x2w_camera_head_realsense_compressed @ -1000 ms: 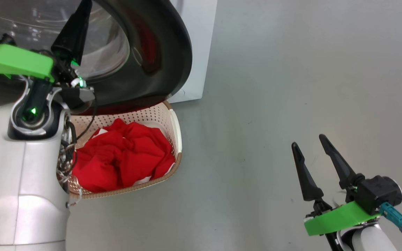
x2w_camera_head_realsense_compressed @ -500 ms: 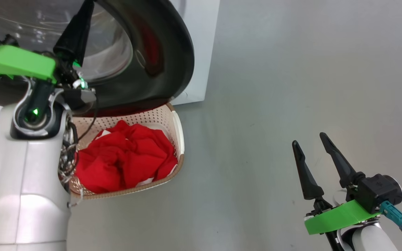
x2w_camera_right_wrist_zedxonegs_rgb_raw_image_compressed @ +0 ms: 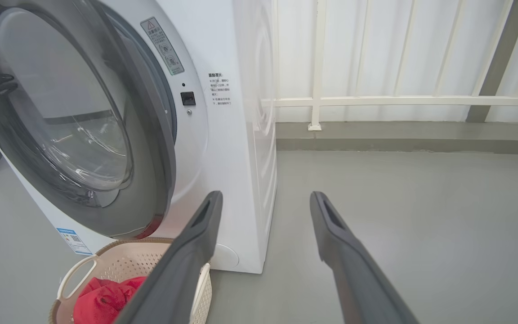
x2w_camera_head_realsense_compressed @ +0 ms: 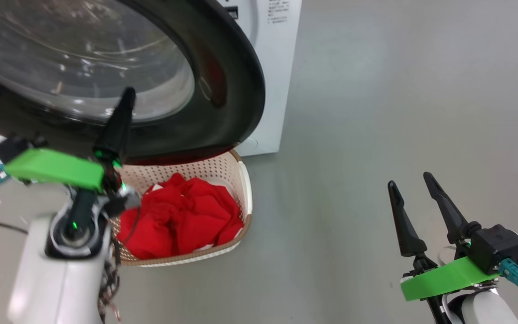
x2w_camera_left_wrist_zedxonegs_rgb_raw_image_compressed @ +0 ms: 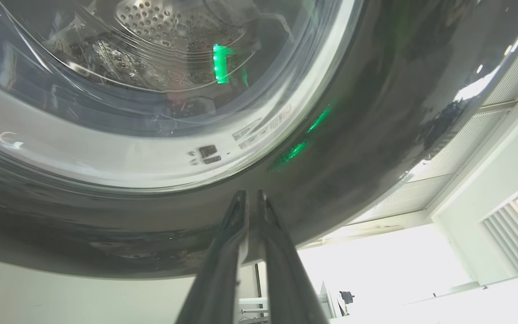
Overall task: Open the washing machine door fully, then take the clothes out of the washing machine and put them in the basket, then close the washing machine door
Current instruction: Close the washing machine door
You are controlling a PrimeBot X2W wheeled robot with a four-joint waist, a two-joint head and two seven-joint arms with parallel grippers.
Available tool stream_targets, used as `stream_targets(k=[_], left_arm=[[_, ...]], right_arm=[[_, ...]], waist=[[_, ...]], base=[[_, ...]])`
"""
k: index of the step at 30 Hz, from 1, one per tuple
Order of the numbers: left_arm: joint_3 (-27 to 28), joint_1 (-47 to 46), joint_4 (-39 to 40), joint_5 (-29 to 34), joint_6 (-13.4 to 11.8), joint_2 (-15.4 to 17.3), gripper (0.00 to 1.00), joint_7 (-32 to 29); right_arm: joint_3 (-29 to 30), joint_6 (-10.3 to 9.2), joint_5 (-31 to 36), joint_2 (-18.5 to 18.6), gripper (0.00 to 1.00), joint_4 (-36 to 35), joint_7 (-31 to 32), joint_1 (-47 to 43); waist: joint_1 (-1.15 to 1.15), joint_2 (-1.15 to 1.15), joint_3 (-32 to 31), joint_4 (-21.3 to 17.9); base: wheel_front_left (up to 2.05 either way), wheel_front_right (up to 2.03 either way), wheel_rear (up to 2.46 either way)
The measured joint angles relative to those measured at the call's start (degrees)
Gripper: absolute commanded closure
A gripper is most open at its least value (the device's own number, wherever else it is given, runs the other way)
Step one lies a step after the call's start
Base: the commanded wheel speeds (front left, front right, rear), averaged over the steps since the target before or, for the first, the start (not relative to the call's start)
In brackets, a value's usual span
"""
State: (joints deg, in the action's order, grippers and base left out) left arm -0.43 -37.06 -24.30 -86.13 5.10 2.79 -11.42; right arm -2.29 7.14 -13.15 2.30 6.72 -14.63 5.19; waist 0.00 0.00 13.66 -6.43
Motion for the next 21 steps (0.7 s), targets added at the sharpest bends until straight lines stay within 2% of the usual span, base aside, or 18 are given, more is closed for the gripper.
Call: stream_targets(k=[1, 7, 11, 21], left_arm=[[-0.34, 1.20, 1.02, 0.27, 0.04, 0.01, 0.00, 0.04], [-0.94, 8.15, 6.22, 1.09, -0.34, -0.03, 0.00, 2.19], [-1.63, 12.73, 10.83, 3.93, -0.63, 0.00, 0.00, 4.53], [-4.13, 24.15, 20.24, 17.96, 0.02, 2.16, 0.00, 15.01]], right_arm=[[0.20, 0.00, -0.10, 0.00, 0.00, 0.02, 0.00, -0.03], [1.23, 0.00, -0.26, 0.01, 0.00, 0.11, 0.00, -0.31], [1.38, 0.00, -0.43, 0.00, 0.00, 0.22, 0.00, -0.64], [1.75, 0.00, -1.04, -0.03, 0.00, 0.38, 0.00, -2.94]], waist=[[0.00, 0.00, -0.35, 0.23], [-0.01, 0.00, -2.42, 1.51], [0.00, 0.00, -3.81, 2.14], [0.00, 0.00, -7.36, 3.07]], base=[[0.00, 0.00, 0.00], [0.00, 0.00, 0.00], [0.00, 0.00, 0.00], [0.00, 0.00, 0.00]])
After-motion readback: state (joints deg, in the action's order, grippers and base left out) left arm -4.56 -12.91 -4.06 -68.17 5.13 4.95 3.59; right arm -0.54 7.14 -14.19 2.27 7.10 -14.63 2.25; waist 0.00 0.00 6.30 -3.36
